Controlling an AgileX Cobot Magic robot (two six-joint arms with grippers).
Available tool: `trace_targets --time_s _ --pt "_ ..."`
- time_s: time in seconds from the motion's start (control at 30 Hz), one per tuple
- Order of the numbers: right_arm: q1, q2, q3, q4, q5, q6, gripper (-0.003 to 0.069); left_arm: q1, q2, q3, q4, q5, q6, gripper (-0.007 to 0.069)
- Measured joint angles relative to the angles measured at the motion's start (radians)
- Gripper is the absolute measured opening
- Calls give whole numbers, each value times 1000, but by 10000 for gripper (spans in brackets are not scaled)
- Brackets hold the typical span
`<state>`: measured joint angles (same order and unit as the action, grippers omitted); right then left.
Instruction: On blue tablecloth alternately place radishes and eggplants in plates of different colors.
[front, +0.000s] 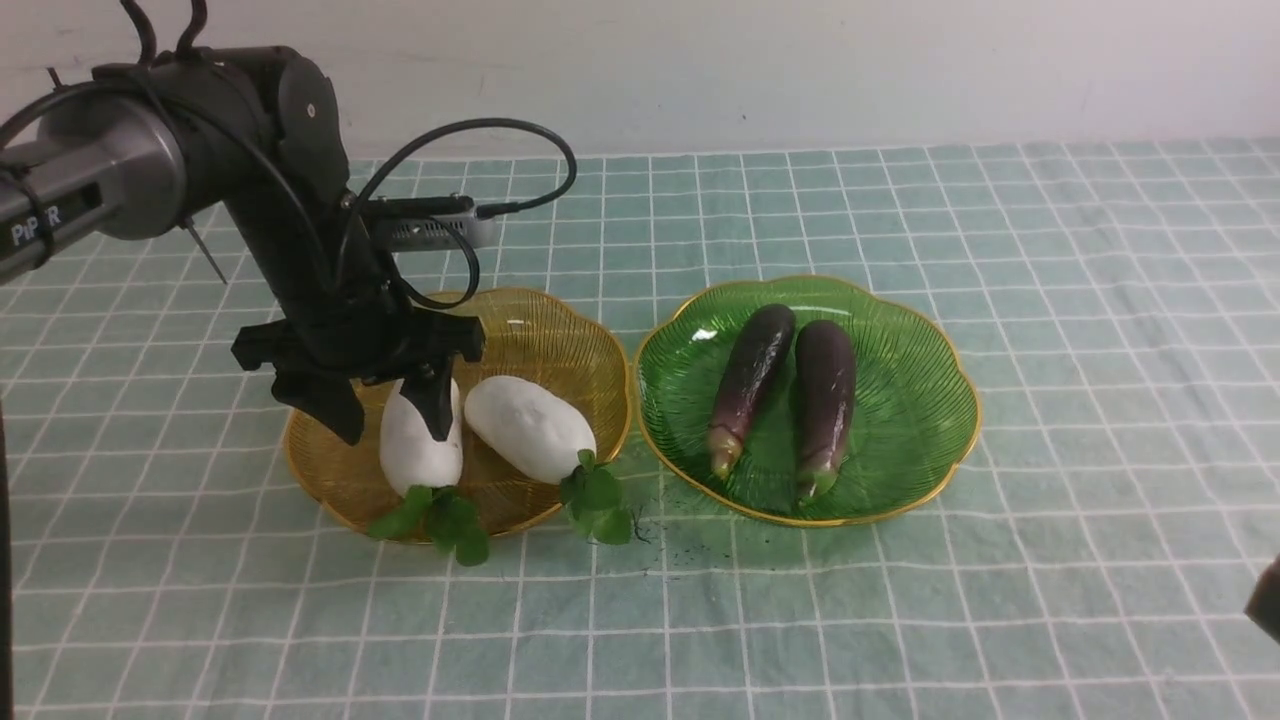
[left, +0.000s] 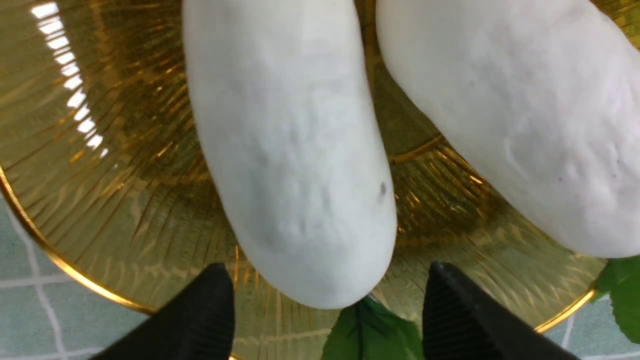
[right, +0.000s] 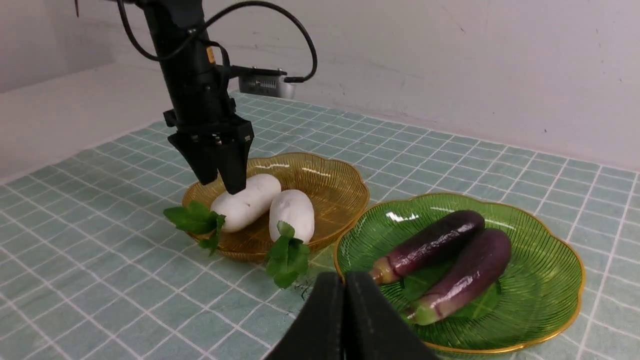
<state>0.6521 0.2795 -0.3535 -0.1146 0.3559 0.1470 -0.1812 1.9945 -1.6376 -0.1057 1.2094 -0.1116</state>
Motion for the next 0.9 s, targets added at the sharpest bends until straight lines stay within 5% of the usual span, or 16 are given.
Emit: trace_targets --time_s 0.1,0.27,0.9 --pt "0 -1 14 -4 -4 0 -15 0 0 0 -10 0 3 333" --pt "0 -1 17 -5 18 0 -15 0 0 -16 8 8 42 35" --pt "-2 -59 78 -7 17 0 -15 0 -39 -73 11 18 52 -8"
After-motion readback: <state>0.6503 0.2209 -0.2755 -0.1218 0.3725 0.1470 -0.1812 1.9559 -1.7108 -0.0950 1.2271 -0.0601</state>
